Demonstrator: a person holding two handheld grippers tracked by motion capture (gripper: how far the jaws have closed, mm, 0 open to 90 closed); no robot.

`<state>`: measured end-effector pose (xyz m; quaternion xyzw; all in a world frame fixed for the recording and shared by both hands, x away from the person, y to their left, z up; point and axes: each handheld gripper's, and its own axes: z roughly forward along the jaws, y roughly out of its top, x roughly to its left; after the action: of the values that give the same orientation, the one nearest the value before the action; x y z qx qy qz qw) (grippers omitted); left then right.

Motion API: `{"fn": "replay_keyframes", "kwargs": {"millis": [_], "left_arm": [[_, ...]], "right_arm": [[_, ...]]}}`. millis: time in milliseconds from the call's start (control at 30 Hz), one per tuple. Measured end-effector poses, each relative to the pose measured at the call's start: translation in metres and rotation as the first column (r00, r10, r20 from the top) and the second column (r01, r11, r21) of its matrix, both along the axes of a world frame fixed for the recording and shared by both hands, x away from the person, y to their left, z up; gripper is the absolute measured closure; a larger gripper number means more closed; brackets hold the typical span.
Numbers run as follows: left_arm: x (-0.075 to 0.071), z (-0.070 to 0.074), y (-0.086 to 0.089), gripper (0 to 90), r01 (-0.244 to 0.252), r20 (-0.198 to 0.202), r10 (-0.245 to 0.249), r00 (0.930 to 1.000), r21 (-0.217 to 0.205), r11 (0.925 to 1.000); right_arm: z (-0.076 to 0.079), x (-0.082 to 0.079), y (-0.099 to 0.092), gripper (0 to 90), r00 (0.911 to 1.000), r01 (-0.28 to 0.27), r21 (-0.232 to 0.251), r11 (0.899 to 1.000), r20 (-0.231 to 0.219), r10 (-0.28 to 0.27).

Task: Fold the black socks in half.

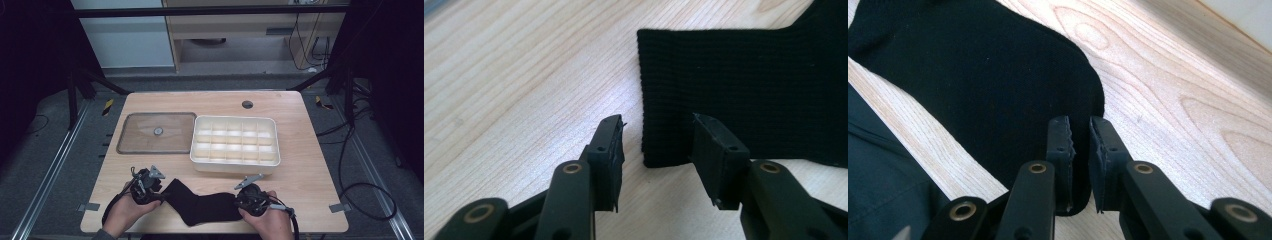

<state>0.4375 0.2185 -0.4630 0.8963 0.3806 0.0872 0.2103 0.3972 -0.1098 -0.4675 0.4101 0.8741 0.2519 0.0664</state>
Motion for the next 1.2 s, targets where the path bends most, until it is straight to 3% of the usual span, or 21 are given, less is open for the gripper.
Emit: {"fn": "replay_keyframes", "kwargs": {"millis": [400,633,933,1200], "left_arm": [[0.006,-0.005,-0.01,67.9,0.038,-0.055,-0.036,0.9978,0.035,0.9986],[0.01,-0.005,-0.011,75.1,0.047,-0.097,-0.045,0.9942,0.02,0.9987],[0.008,-0.005,-0.008,79.5,0.048,-0.089,-0.048,0.9948,-0.011,0.9988],[0.007,0.006,0.001,80.0,0.041,-0.072,-0.044,0.9964,-0.041,0.9983]], "right_arm": [[0.001,0.0,0.001,80.4,0.9999,-0.01,-0.003,1.0,0.004,0.01],[0.003,0.001,0.0,80.8,0.9999,-0.012,0.008,1.0,0.004,0.012],[0.009,-0.001,-0.002,81.3,0.9995,-0.017,0.011,1.0,0.028,0.017],[0.012,0.001,-0.003,81.4,0.9995,-0.02,0.001,1.0,0.025,0.02]]}}
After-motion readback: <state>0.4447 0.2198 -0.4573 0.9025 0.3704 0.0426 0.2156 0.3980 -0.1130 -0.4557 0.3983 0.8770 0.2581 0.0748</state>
